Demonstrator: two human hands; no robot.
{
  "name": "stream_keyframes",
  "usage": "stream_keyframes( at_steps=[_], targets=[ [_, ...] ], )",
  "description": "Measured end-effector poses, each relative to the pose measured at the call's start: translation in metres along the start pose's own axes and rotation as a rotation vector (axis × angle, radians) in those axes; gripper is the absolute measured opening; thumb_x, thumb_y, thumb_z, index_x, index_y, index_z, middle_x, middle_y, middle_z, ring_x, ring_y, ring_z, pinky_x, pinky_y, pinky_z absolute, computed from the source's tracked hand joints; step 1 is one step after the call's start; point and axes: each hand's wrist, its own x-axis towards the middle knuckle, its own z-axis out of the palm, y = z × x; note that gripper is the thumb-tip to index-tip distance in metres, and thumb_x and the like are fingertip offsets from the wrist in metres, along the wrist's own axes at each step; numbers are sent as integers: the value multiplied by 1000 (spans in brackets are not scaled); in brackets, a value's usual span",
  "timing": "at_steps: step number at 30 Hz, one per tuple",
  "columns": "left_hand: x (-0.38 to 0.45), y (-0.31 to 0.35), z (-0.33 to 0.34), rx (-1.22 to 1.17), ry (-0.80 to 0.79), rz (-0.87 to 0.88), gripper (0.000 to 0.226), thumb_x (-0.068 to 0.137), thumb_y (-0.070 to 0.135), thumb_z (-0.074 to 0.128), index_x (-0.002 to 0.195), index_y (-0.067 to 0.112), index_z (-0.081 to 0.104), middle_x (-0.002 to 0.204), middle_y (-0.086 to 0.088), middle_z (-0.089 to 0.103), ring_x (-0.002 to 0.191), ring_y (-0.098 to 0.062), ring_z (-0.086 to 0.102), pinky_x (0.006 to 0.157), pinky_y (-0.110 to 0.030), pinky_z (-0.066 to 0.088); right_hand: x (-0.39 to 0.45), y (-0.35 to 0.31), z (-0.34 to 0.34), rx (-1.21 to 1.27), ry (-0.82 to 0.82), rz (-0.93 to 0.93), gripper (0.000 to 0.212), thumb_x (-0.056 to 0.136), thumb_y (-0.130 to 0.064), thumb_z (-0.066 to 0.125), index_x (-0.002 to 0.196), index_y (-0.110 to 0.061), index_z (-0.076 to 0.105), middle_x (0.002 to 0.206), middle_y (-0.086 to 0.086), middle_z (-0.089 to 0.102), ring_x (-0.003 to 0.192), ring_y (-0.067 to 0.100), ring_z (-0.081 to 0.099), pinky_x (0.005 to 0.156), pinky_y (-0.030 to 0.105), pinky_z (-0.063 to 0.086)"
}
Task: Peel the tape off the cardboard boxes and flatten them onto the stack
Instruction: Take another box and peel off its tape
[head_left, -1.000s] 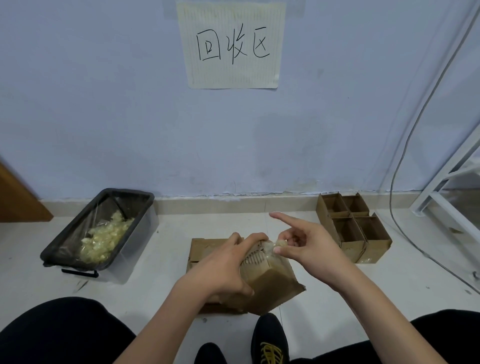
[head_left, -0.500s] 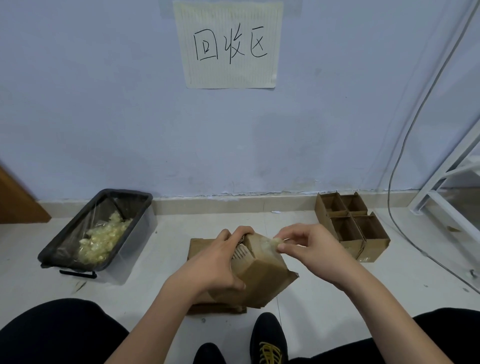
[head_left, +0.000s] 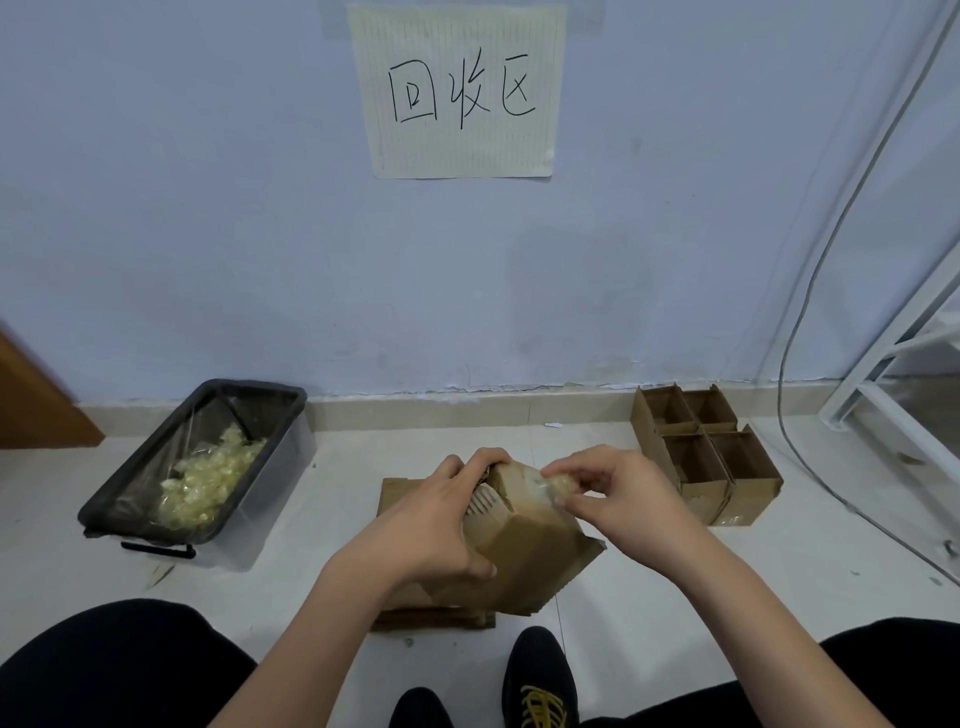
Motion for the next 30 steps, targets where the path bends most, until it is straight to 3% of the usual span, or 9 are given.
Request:
stream_keyframes(
  at_steps=[3,6,9,12,14,19,23,27,30],
  targets=[
    [0,1,-1,0,-3,-1,99,65,40,84,137,59,18,118,12,41,101,-14,54,80,-34,56,0,-1,2,89,-60,55,29,74,-20,87,100,-27,75,121,-10,51,92,8,68,95,24,54],
    [-1,1,-2,5,-8,-5,99,65,40,85,136,59,18,117,12,41,100,-14,55,81,-38,57,-2,-3,2,148,-95,76,25,78,-28,84,100,-26,73,124,-15,48,96,2,68,97,27,52],
    [-1,0,-2,4,-12,-12,100,65,41,85,137,60,18,118,12,41,102,-15,55,83,-38,57,-1,-4,1,91,-64,36,8,85,-26,77,92,-30,74,109,-18,67,97,-3,67,94,29,54],
    [-1,2,-2,4,-16,-4,101,65,42,85,137,60,17,120,13,41,103,-15,53,83,-37,57,-1,-4,2,41,-5,35,12,79,-24,81,84,-31,73,87,-12,73,87,0,68,85,32,57],
    [0,3,-2,1,-16,2,100,66,42,85,138,60,17,120,13,41,103,-14,52,83,-34,56,-1,-4,3,-45,46,-17,16,77,-26,81,84,-35,70,85,-14,71,88,-2,64,84,28,53],
    [-1,2,-2,5,-24,5,100,66,41,85,137,59,17,118,12,41,102,-14,54,84,-35,56,-4,-8,-1,-129,-20,-30,53,86,-33,75,127,-58,52,98,-26,65,107,-3,47,87,22,37],
    [-1,2,-4,-10,-16,-2,100,65,42,85,137,60,18,119,13,42,104,-14,53,85,-37,56,-2,-4,3,-107,4,-59,23,89,-21,69,104,-38,75,109,-22,63,96,-3,57,84,14,42],
    [-2,5,-4,-13,-27,18,100,67,40,86,137,59,18,122,12,41,103,-13,49,80,-29,51,-3,-3,3,-103,15,-56,16,82,-15,73,88,-31,73,114,-22,48,84,1,61,76,7,44],
    [-2,7,-4,-16,-29,29,99,68,38,86,137,59,18,122,12,41,102,-12,48,78,-27,48,-2,-4,3,-99,1,-59,15,78,-15,75,86,-27,71,112,-17,49,83,5,62,83,18,52]
  ],
)
